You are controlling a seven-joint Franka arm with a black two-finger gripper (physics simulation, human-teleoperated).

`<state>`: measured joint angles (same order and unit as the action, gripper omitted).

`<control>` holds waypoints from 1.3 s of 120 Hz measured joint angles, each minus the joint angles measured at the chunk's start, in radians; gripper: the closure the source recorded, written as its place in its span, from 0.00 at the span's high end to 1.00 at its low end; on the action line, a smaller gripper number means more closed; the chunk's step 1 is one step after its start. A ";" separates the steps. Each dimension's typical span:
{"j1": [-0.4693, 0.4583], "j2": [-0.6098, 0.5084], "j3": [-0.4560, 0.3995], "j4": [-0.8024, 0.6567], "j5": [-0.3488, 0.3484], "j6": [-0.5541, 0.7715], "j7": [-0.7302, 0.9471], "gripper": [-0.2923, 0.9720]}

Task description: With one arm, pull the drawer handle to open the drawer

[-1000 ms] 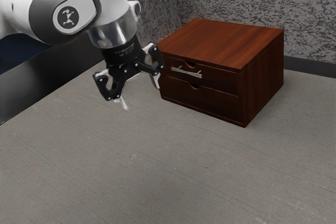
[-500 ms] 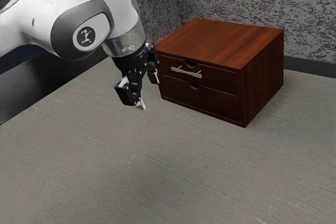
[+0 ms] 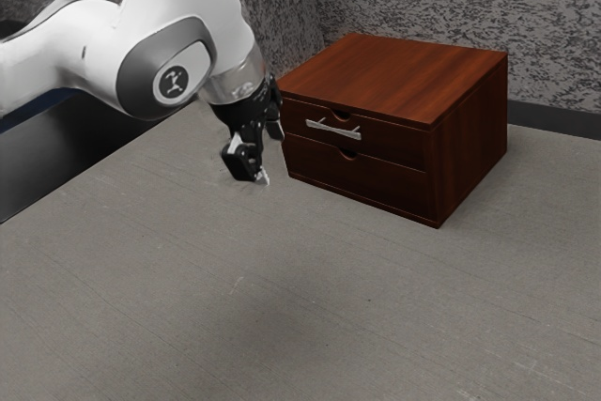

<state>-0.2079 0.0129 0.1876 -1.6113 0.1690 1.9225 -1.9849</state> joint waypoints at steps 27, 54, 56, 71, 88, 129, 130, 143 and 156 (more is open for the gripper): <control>0.043 0.062 0.001 0.004 0.024 0.190 -0.018 0.66; 0.076 0.144 -0.009 0.055 0.031 0.317 -0.003 0.66; 0.076 0.148 -0.010 0.056 0.031 0.323 0.001 0.66; 0.093 0.207 -0.025 0.115 0.030 0.350 0.028 0.66; 0.172 0.233 -0.104 0.133 0.031 0.368 0.053 0.66; 0.190 0.318 -0.115 0.183 0.038 0.402 0.157 0.66; 0.191 0.320 -0.115 0.185 0.038 0.403 0.160 0.66; 0.195 0.327 -0.117 0.192 0.042 0.418 0.198 0.66; 0.196 0.329 -0.133 0.188 0.060 0.432 0.237 0.66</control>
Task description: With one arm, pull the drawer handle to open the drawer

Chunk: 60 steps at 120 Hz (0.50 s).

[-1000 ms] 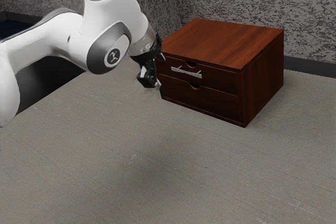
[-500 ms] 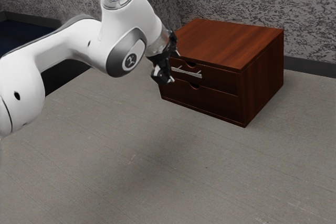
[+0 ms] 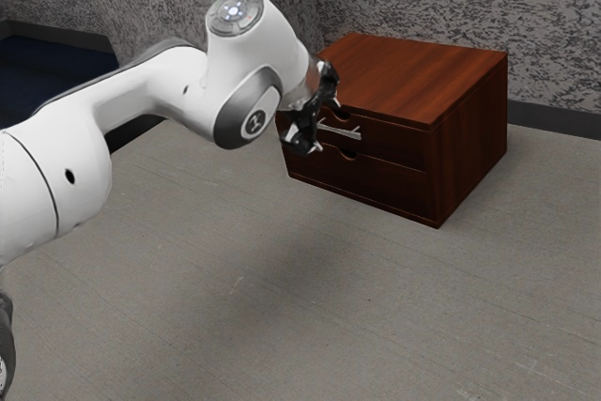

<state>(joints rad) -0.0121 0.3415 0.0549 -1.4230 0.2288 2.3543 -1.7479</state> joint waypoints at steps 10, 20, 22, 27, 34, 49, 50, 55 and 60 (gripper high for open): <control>0.000 0.007 -0.003 -0.006 0.007 0.012 0.028 0.66; 0.003 0.009 -0.004 -0.024 0.006 0.020 0.051 0.66; 0.004 0.009 -0.003 -0.030 0.006 0.023 0.056 0.66; 0.006 0.009 -0.003 -0.044 0.006 0.033 0.066 0.66; 0.007 0.009 -0.002 -0.053 0.006 0.045 0.079 0.66; 0.009 0.009 0.000 -0.058 0.009 0.061 0.104 0.65; 0.011 0.009 0.000 -0.059 0.009 0.062 0.105 0.65; 0.017 0.009 0.000 -0.060 0.007 0.065 0.112 0.65; 0.022 0.009 0.000 -0.064 0.006 0.068 0.119 0.65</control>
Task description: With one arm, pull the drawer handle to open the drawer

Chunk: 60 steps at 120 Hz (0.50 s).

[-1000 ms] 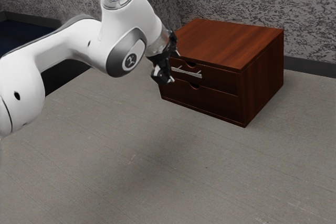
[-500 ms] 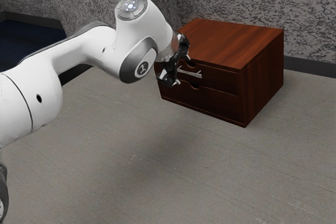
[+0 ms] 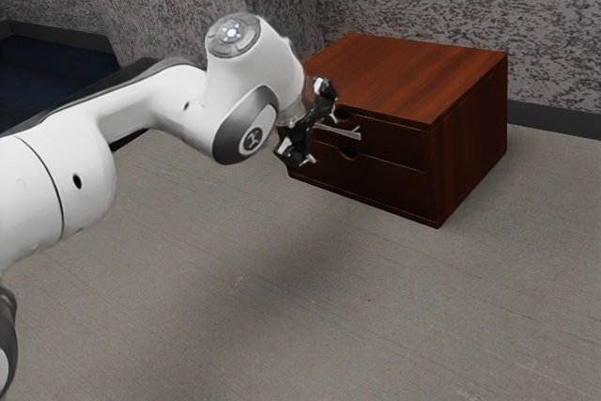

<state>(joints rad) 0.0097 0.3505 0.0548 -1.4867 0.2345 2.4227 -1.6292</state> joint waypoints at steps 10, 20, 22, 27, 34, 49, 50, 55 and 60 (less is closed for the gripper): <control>0.007 0.000 0.000 -0.007 -0.008 0.005 0.011 0.65; 0.012 -0.001 0.001 -0.028 -0.013 0.023 0.022 0.64; 0.013 -0.001 0.002 -0.032 -0.014 0.027 0.023 0.64; 0.014 -0.001 0.002 -0.039 -0.016 0.037 0.028 0.64; 0.015 -0.002 0.002 -0.042 -0.018 0.047 0.034 0.63; 0.014 -0.007 0.002 -0.044 -0.020 0.058 0.045 0.58; 0.014 -0.008 0.002 -0.044 -0.020 0.058 0.045 0.58; 0.014 -0.010 0.003 -0.045 -0.022 0.059 0.048 0.56; 0.014 -0.012 0.003 -0.046 -0.025 0.060 0.051 0.55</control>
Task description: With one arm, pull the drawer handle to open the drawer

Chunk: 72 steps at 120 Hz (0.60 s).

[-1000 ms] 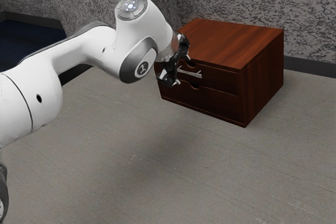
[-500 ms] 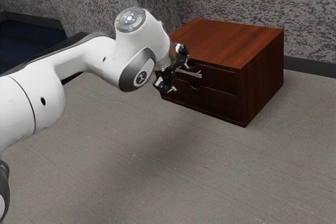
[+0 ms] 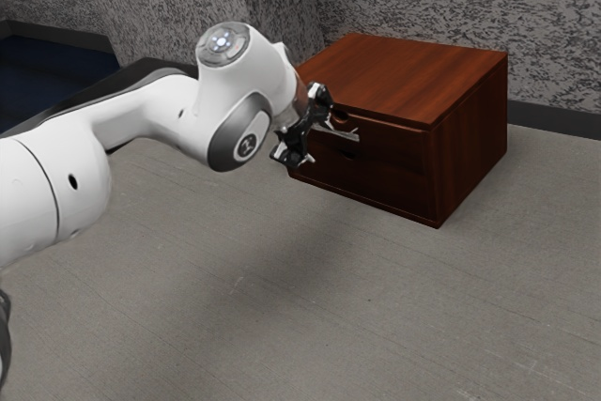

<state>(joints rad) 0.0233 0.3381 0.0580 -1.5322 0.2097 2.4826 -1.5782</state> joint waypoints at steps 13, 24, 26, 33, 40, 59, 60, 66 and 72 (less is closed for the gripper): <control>0.004 -0.006 -0.003 -0.008 -0.018 0.001 0.007 0.53; 0.006 -0.015 -0.001 -0.021 -0.050 -0.007 0.013 0.51; 0.007 -0.018 -0.001 -0.023 -0.056 -0.009 0.014 0.51; 0.009 -0.027 -0.001 -0.034 -0.079 -0.016 0.017 0.50; 0.010 -0.036 0.000 -0.040 -0.103 -0.027 0.020 0.49; 0.011 -0.052 0.003 -0.043 -0.142 -0.065 0.027 0.45; 0.011 -0.052 0.003 -0.043 -0.144 -0.067 0.027 0.45; 0.012 -0.054 0.004 -0.043 -0.151 -0.080 0.029 0.44; 0.012 -0.057 0.004 -0.043 -0.157 -0.096 0.030 0.43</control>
<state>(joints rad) 0.0355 0.2807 0.0619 -1.5754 0.0522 2.3869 -1.5483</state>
